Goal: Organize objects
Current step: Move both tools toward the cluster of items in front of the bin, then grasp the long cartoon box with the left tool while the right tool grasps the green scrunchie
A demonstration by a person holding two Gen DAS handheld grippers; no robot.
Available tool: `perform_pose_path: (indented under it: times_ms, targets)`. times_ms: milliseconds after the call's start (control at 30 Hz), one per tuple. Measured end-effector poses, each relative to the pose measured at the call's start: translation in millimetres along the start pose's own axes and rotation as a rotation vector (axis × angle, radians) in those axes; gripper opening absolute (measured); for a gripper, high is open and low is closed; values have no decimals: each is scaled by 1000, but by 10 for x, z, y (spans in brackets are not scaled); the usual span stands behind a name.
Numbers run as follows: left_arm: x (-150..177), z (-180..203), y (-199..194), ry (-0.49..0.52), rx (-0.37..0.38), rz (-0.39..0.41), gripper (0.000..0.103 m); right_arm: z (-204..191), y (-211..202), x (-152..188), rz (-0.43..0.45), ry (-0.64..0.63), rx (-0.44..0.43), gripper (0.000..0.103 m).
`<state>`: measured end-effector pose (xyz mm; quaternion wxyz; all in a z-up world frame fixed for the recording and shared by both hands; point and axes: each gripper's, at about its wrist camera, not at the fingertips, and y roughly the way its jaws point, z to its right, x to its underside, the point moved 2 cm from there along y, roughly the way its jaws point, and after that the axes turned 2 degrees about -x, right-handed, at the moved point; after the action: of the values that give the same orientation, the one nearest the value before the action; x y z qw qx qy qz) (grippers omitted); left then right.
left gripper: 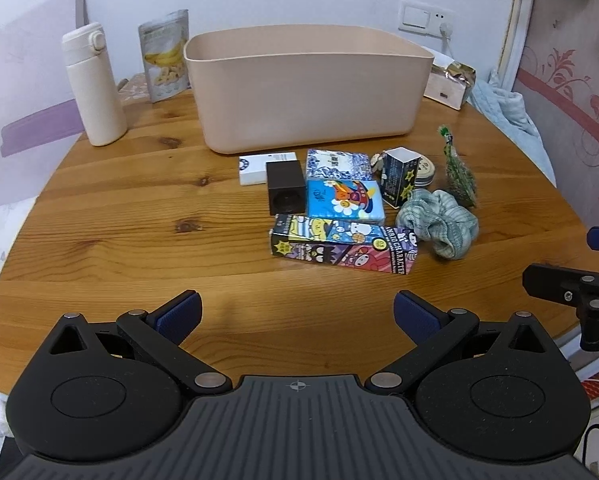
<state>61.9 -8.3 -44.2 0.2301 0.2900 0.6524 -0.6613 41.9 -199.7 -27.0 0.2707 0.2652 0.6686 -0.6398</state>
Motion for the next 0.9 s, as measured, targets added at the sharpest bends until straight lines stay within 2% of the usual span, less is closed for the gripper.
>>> perform_pose_path:
  times_ms: [267, 733, 900]
  targets:
    - [-49, 64, 154, 6, 24, -24, 103, 55, 99, -49, -3, -6, -3, 103]
    - [-225, -31, 513, 97, -54, -8, 103, 63, 378, -106, -31, 4, -53, 100]
    - [-313, -114, 654, 118, 1, -9, 103, 28, 458, -129, -41, 2, -60, 99]
